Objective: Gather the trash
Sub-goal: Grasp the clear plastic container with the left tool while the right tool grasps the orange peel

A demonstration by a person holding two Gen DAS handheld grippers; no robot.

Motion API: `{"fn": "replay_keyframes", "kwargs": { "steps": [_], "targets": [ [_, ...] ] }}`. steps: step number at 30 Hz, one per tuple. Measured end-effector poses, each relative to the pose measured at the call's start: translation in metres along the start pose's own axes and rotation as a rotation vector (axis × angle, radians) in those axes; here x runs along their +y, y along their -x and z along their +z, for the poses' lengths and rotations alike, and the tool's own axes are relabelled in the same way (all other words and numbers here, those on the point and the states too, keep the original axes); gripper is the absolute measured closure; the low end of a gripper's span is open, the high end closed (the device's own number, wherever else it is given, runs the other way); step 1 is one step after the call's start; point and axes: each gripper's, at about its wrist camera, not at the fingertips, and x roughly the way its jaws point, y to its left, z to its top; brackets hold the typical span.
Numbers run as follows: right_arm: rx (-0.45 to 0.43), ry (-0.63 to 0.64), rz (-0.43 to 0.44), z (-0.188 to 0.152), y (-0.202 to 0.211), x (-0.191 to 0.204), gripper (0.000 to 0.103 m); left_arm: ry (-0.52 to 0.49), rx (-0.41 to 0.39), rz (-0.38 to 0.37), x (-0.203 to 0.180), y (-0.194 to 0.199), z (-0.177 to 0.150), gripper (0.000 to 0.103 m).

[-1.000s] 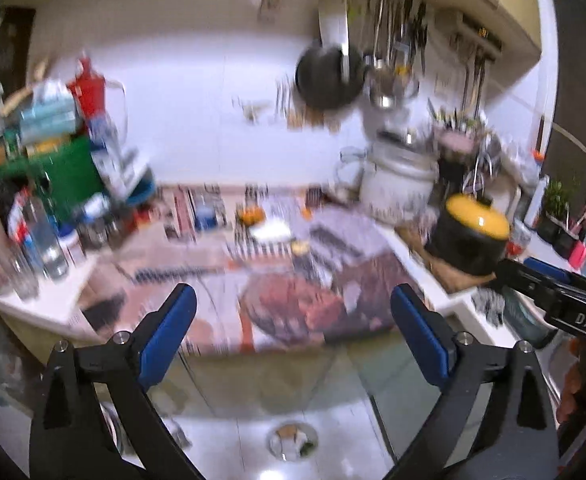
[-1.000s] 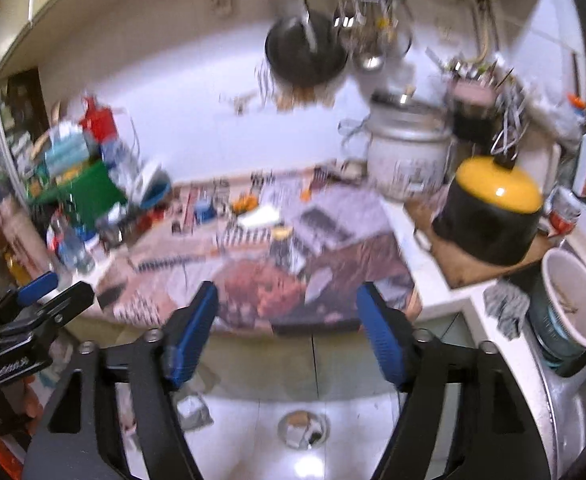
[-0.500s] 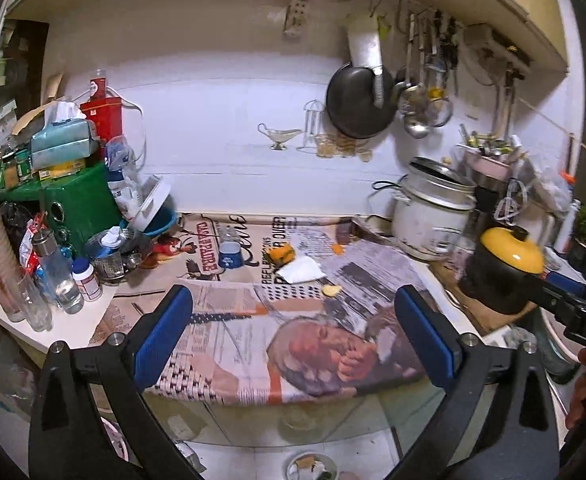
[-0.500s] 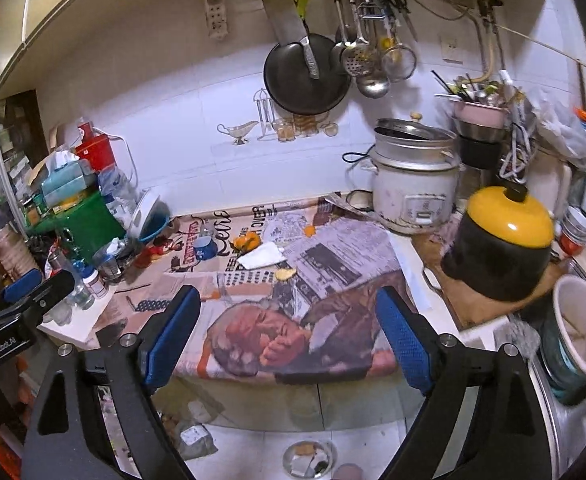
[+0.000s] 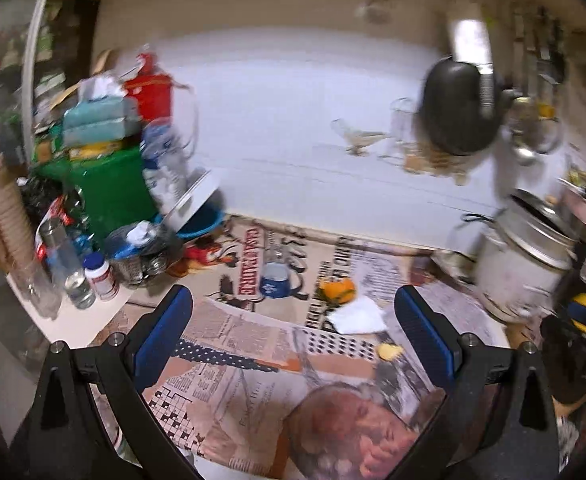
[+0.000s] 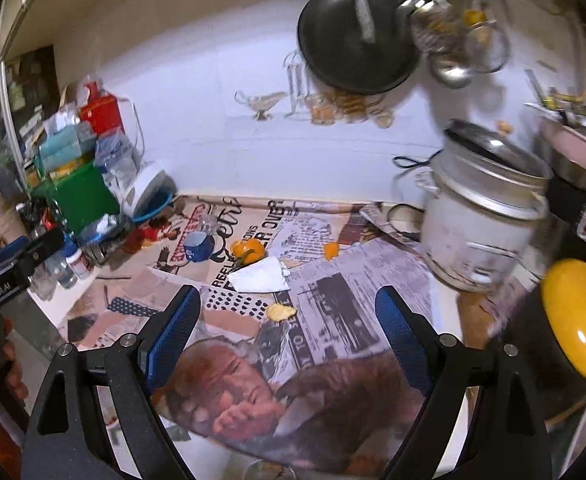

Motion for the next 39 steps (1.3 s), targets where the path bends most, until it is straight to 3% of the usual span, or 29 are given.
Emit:
{"fn": "replay_keyframes", "kwargs": {
  "steps": [8, 14, 23, 28, 33, 39],
  "targets": [
    [0.079, -0.003, 0.095, 0.023, -0.088, 0.017, 0.016, 0.003, 0.109, 0.063, 0.031, -0.084, 0.012, 0.001],
    [0.132, -0.041, 0.053, 0.04, -0.157, 0.04, 0.016, -0.033, 0.181, -0.04, 0.056, -0.157, 0.024, 0.001],
    [0.287, -0.181, 0.019, 0.06, -0.288, 0.054, 0.017, -0.098, 0.377, -0.163, 0.069, -0.292, 0.022, 0.002],
    [0.384, -0.259, 0.017, 0.051, -0.334, 0.048, 0.025, -0.138, 0.459, -0.199, 0.062, -0.35, 0.009, 0.002],
    [0.457, -0.343, 0.051, 0.04, -0.361, 0.037, 0.043, -0.179, 0.509, -0.218, 0.05, -0.39, -0.003, 0.002],
    [0.44, -0.353, 0.102, 0.041, -0.366, 0.036, 0.064, -0.212, 0.538, -0.216, 0.04, -0.416, -0.01, 0.016]
  ]
}}
